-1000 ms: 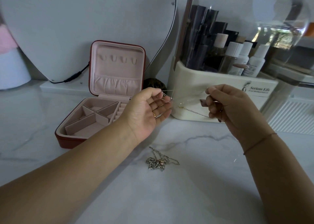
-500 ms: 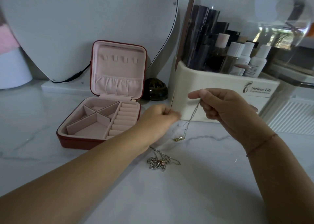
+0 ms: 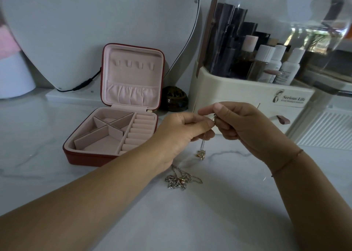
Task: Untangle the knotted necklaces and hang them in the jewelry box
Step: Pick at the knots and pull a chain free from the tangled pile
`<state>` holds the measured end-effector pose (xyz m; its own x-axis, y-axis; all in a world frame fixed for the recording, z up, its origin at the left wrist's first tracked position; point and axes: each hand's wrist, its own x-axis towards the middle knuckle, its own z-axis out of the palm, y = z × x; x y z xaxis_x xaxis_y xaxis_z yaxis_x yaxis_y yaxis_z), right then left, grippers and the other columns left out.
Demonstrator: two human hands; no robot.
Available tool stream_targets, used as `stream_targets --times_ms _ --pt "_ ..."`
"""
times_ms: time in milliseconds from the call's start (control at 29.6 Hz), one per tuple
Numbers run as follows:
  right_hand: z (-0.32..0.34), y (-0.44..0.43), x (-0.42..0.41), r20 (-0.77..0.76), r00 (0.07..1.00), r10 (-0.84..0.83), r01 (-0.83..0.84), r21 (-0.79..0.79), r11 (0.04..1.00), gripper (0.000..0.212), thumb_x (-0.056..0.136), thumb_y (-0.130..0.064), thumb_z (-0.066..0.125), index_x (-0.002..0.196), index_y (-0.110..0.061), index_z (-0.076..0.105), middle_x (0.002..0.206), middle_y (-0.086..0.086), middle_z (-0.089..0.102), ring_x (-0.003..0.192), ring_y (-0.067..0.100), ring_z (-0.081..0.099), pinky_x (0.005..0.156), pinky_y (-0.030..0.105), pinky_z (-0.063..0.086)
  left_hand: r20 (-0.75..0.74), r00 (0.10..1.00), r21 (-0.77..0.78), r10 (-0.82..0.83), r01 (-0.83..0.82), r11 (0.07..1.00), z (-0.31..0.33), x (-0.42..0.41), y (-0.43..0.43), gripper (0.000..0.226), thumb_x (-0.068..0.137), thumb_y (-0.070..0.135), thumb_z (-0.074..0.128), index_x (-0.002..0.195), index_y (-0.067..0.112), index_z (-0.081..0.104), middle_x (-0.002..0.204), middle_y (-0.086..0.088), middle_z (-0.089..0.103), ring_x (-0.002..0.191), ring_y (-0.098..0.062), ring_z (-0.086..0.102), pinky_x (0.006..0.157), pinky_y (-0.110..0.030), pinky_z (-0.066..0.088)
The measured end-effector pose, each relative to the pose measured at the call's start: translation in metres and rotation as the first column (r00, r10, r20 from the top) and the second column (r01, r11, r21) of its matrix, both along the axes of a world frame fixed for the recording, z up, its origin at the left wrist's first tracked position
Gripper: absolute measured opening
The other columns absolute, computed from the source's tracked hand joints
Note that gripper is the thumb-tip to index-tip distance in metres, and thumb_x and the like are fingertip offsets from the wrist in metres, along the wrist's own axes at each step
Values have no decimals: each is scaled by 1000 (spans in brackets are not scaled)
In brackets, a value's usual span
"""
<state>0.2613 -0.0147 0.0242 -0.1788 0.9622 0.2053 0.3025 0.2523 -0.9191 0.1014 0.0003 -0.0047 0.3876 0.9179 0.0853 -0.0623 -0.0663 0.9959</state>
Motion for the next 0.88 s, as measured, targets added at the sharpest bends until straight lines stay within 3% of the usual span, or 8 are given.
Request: stream_targets --times_ms 169,270,405,541,676,878 --pt "0 0 2 41 999 3 -4 30 1000 22 90 -18 55 103 -9 70 58 3 46 54 13 38 49 20 35 35 996 13 76 -77 997 1 -2 0 12 84 20 68 88 10 74 76 -2 71 75 -7 63 84 -25 51" --pt "-1 1 3 24 1000 -14 13 43 999 16 88 -4 59 99 -7 71 64 7 60 55 14 46 53 19 41 11 986 87 166 -166 982 0 -3 4 9 82 21 71 84 13 76 73 1 70 68 0 61 79 -19 48" --pt "-2 1 2 15 999 -36 35 40 999 12 85 -1 63 91 -7 71 69 11 65 57 12 53 57 20 45 -2 974 101 229 -227 969 -2 -4 8 6 82 21 71 81 17 74 67 9 69 65 5 58 77 -18 46" --pt "-3 3 2 -52 997 -55 55 -7 998 7 82 -9 64 87 -7 69 72 6 68 65 11 61 65 22 48 -18 981 76 195 -193 978 -1 -2 7 3 82 19 70 82 17 73 66 10 67 65 3 59 80 -20 48" --pt "-3 2 0 -116 992 -45 42 -27 999 23 70 -20 67 87 -6 68 74 7 70 68 11 63 65 19 49 -32 987 54 155 -154 987 0 -2 5 8 81 14 69 79 20 72 70 5 67 72 -4 61 84 -26 49" --pt "-2 2 0 -141 988 -57 56 -13 998 8 81 2 64 85 -5 66 70 8 67 63 11 58 64 21 47 -21 999 -45 33 -34 998 1 -3 7 9 82 18 68 85 11 73 74 2 66 77 -8 61 84 -29 50"
